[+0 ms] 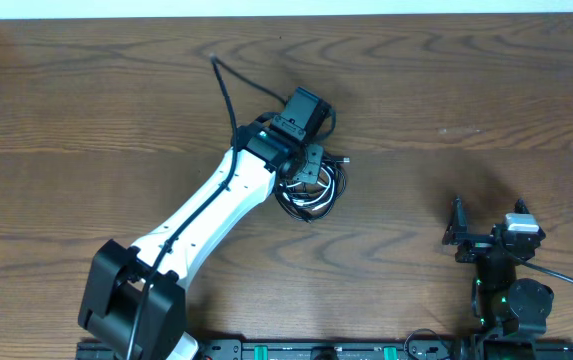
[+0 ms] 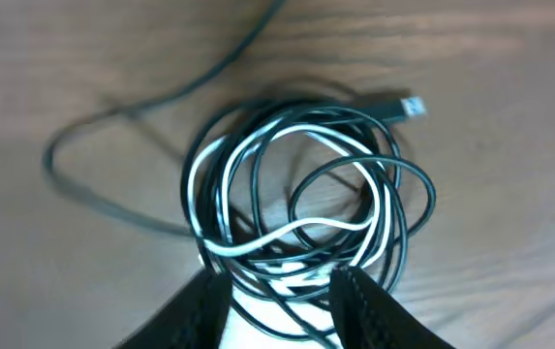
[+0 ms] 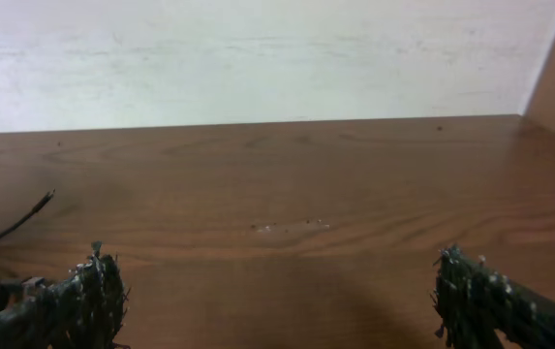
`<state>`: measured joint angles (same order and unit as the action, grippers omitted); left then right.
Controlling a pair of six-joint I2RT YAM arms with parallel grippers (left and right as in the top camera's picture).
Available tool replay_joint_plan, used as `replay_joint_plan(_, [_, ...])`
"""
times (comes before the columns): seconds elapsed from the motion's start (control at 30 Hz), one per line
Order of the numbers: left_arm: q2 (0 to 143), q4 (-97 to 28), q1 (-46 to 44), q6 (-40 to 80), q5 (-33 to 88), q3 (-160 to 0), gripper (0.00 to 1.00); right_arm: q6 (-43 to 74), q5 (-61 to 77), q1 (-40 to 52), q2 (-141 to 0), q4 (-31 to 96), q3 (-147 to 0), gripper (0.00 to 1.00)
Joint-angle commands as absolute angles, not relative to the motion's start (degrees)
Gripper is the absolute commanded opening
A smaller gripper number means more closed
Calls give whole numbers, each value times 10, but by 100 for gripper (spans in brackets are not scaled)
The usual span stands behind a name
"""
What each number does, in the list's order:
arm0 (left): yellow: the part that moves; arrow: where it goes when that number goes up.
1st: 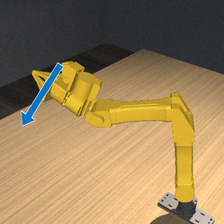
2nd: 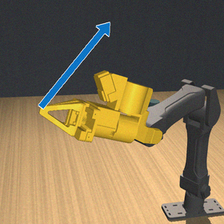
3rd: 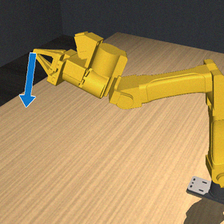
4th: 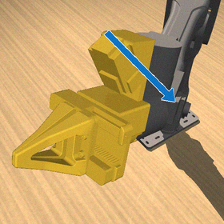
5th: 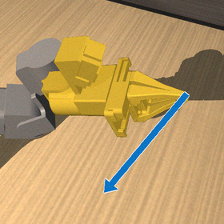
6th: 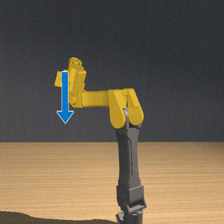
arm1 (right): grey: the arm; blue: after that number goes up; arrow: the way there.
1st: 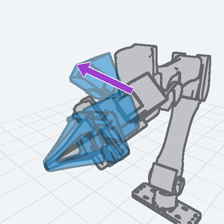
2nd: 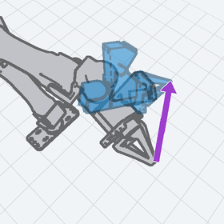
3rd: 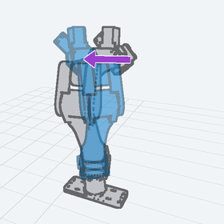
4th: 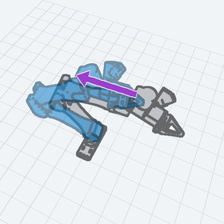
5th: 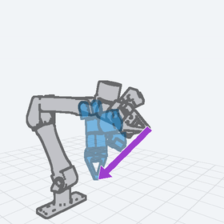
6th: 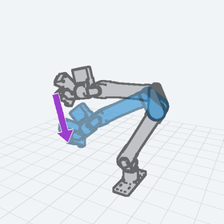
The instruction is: Untangle cables
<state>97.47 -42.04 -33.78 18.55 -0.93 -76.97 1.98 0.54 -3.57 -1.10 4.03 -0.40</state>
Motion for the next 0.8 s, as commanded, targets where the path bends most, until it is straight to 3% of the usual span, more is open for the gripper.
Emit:
replay_joint_plan(0.0, [973, -431, -337, 463, -41, -768, 45, 25, 2, -37, -11, 43, -3, 99])
replay_joint_plan(0.27, [984, -434, -337, 854, -34, -768, 57, 25, 2, -37, -11, 43, -3, 99])
replay_joint_plan(0.57, [1035, -434, -337, 969, 26, -768, 57, 25, 2, -37, -11, 43, -3, 99])
replay_joint_plan(0.77, [1055, -431, -337, 978, 26, -768, 58, 25, 2, -37, -11, 43, -3, 99])
